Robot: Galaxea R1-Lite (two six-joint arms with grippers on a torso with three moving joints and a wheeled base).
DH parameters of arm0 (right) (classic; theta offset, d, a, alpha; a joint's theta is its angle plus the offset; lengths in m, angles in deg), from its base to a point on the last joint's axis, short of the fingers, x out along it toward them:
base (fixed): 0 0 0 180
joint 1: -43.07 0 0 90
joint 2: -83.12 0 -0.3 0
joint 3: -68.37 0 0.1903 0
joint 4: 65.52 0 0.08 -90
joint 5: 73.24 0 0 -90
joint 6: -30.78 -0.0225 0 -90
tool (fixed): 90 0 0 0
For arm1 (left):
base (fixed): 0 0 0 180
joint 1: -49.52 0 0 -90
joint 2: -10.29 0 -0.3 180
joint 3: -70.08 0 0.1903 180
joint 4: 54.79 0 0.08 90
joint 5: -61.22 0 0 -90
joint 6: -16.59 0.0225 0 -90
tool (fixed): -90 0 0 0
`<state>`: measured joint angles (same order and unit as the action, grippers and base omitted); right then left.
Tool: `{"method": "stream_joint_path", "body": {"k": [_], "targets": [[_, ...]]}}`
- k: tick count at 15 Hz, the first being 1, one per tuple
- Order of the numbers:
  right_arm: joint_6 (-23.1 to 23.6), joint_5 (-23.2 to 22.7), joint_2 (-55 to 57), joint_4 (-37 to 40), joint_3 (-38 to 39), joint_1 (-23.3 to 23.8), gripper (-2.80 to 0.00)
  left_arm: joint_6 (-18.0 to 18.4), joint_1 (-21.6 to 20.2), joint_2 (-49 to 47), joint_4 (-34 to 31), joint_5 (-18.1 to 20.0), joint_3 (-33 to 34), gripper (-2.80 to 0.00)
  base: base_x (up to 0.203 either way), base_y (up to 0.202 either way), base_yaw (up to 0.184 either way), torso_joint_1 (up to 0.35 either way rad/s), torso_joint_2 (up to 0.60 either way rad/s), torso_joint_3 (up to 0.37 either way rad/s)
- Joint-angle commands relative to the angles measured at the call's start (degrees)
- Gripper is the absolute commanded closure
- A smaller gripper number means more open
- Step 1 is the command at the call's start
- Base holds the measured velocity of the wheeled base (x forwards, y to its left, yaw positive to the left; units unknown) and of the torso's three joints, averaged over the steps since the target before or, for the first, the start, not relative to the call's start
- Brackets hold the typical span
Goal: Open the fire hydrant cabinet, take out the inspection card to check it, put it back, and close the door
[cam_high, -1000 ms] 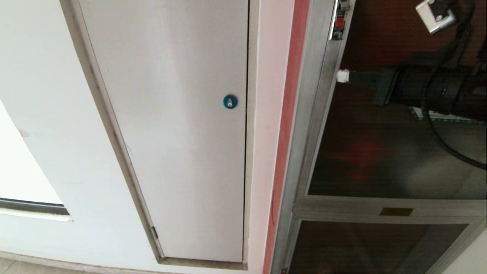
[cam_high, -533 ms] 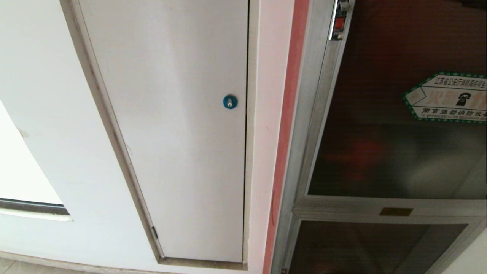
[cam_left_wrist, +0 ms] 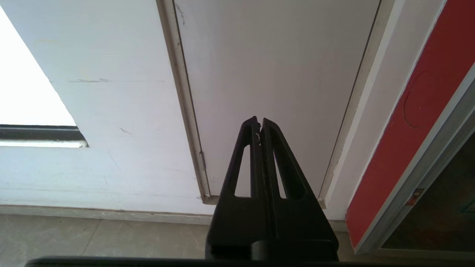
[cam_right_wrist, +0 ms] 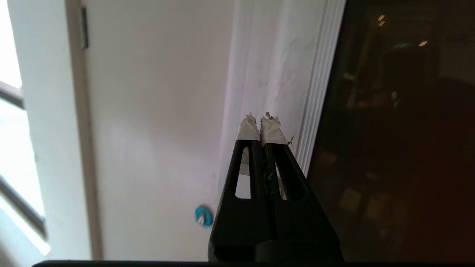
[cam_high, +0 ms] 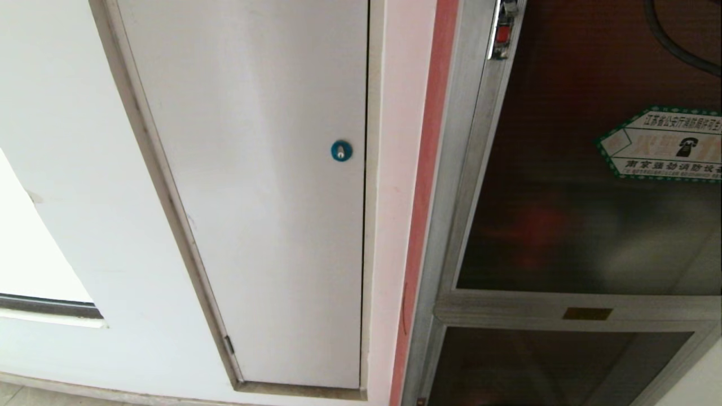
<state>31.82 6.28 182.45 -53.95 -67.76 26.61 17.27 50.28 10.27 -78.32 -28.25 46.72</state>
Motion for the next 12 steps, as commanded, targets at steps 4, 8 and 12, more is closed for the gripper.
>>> {"method": "stream_joint_path", "body": {"k": [4,8,12], "targets": [[0.0,1.6,4.0,-4.5,-0.1,0.2,0.0,0.0,0.0,0.0,0.0,0.0,0.0,0.0,0.0,0.0,0.0,0.0,0.0,0.0],[0.2,2.5,5.5,-5.2,-0.1,1.4,0.0,0.0,0.0,-0.1,0.0,0.0,0.0,0.0,0.0,0.0,0.0,0.0,0.0,0.0],[0.1,3.1,6.5,-5.9,-0.1,2.9,0.0,0.0,0.0,0.0,0.0,0.0,0.0,0.0,0.0,0.0,0.0,0.0,0.0,0.0]]}}
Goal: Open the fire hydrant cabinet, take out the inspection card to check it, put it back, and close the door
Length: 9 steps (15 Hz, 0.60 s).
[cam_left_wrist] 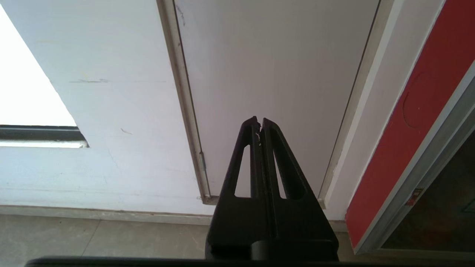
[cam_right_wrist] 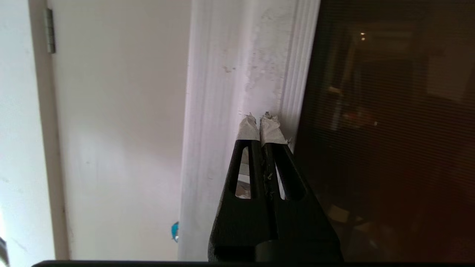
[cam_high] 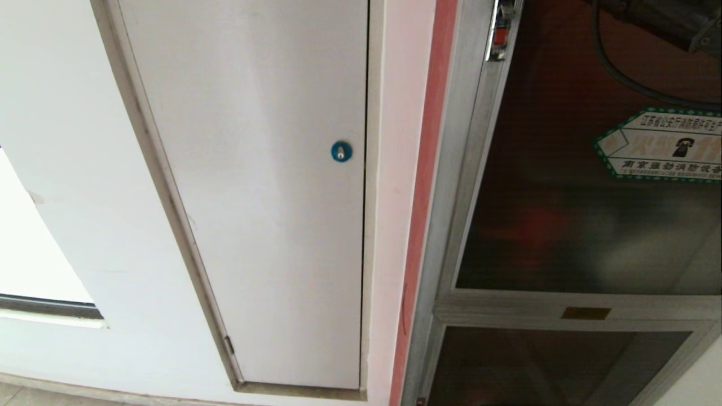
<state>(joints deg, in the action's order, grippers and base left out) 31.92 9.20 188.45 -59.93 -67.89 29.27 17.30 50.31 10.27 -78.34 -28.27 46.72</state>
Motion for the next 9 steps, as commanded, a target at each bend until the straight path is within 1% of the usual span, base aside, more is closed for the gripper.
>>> {"method": "stream_joint_path", "body": {"k": [1,3,6,9], "targets": [[0.0,0.3,0.5,0.1,0.0,0.4,0.0,0.0,0.0,-0.1,0.0,0.0,0.0,0.0,0.0,0.0,0.0,0.0,0.0,0.0],[0.0,0.7,-0.4,0.6,0.1,0.4,0.0,0.0,0.0,-0.1,0.0,0.0,0.0,0.0,0.0,0.0,0.0,0.0,0.0,0.0],[-0.4,0.4,-5.1,4.9,1.4,-0.6,0.0,0.0,0.0,-0.1,0.0,0.0,0.0,0.0,0.0,0.0,0.0,0.0,0.0,0.0],[-0.6,0.1,-11.5,8.2,7.4,-2.4,0.0,0.0,0.0,0.0,0.0,0.0,0.0,0.0,0.0,0.0,0.0,0.0,0.0,0.0]]}}
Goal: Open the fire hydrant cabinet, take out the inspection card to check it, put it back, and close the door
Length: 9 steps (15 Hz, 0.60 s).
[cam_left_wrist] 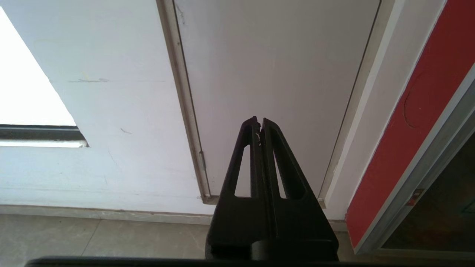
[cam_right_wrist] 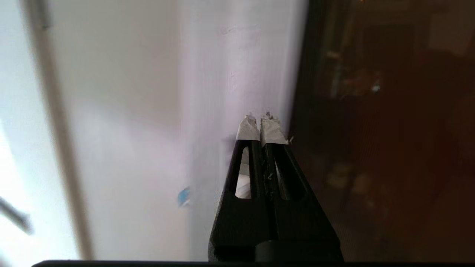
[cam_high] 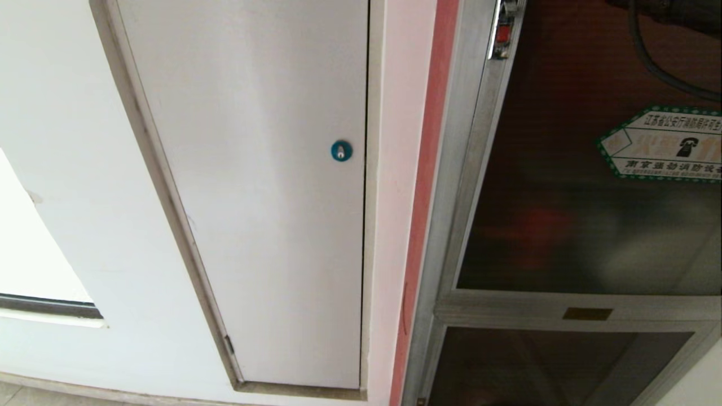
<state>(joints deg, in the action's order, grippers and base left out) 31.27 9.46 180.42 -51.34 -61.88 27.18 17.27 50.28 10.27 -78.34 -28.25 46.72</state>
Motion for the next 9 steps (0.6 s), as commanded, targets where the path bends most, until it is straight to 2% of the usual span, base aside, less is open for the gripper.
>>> {"method": "stream_joint_path", "body": {"k": [1,2,4,5,9], "targets": [[-0.1,-0.9,-5.8,2.0,3.8,-0.5,0.0,0.0,0.0,-0.1,0.0,0.0,0.0,0.0,0.0,0.0,0.0,0.0,0.0,0.0],[-1.9,-2.7,-7.6,5.7,5.0,-0.6,0.0,0.0,0.0,-0.1,0.0,0.0,0.0,0.0,0.0,0.0,0.0,0.0,0.0,0.0],[-9.3,-7.6,-8.9,9.1,4.5,-0.5,0.0,0.0,0.0,-0.1,0.0,0.0,0.0,0.0,0.0,0.0,0.0,0.0,0.0,0.0],[-10.1,-9.2,-8.5,10.3,3.8,-0.1,0.0,0.0,0.0,0.0,0.0,0.0,0.0,0.0,0.0,0.0,0.0,0.0,0.0,0.0],[-11.9,-10.1,-5.3,10.6,2.3,0.1,0.0,0.0,0.0,-0.1,0.0,0.0,0.0,0.0,0.0,0.0,0.0,0.0,0.0,0.0]]}}
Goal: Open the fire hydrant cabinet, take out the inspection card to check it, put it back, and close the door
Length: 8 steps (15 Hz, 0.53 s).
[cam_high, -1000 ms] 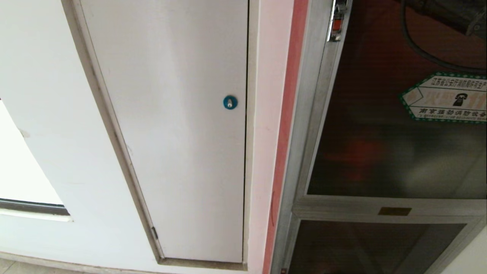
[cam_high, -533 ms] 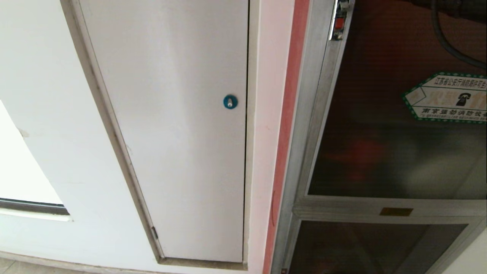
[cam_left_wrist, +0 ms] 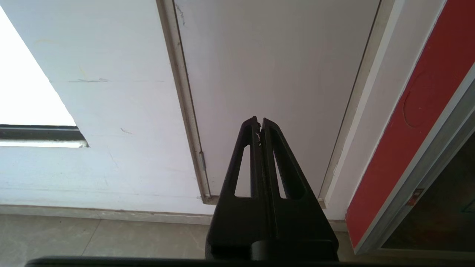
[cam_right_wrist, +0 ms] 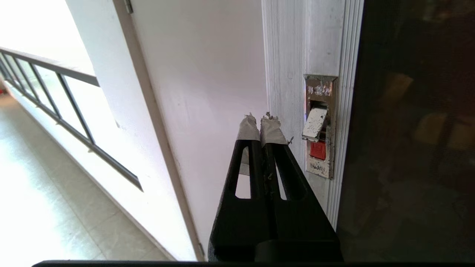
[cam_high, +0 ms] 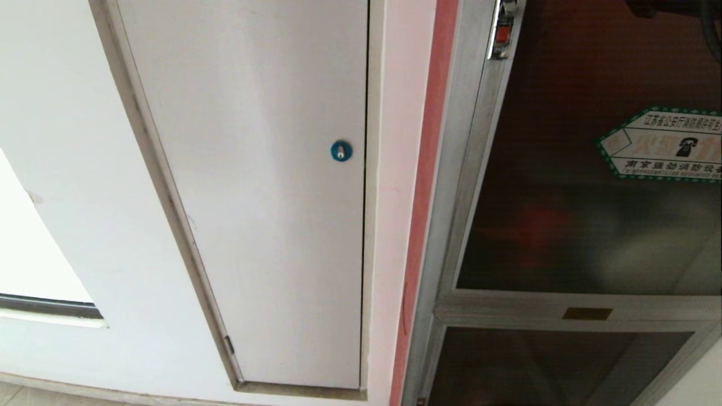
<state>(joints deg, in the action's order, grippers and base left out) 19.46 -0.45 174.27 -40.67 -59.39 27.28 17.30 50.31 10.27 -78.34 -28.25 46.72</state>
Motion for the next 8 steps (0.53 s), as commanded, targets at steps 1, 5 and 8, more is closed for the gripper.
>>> {"method": "stream_joint_path", "body": {"k": [1,5,8], "targets": [[-0.1,-0.2,1.7,-0.1,-0.5,0.2,0.0,0.0,0.0,0.0,0.0,0.0,0.0,0.0,0.0,0.0,0.0,0.0,0.0,0.0],[-0.1,-0.2,4.2,-0.2,-1.8,1.4,0.0,0.0,0.0,-0.1,0.0,0.0,0.0,0.0,0.0,0.0,0.0,0.0,0.0,0.0],[-0.1,-0.3,4.9,-0.2,-1.9,1.7,0.0,0.0,0.0,0.0,0.0,0.0,0.0,0.0,0.0,0.0,0.0,0.0,0.0,0.0]]}}
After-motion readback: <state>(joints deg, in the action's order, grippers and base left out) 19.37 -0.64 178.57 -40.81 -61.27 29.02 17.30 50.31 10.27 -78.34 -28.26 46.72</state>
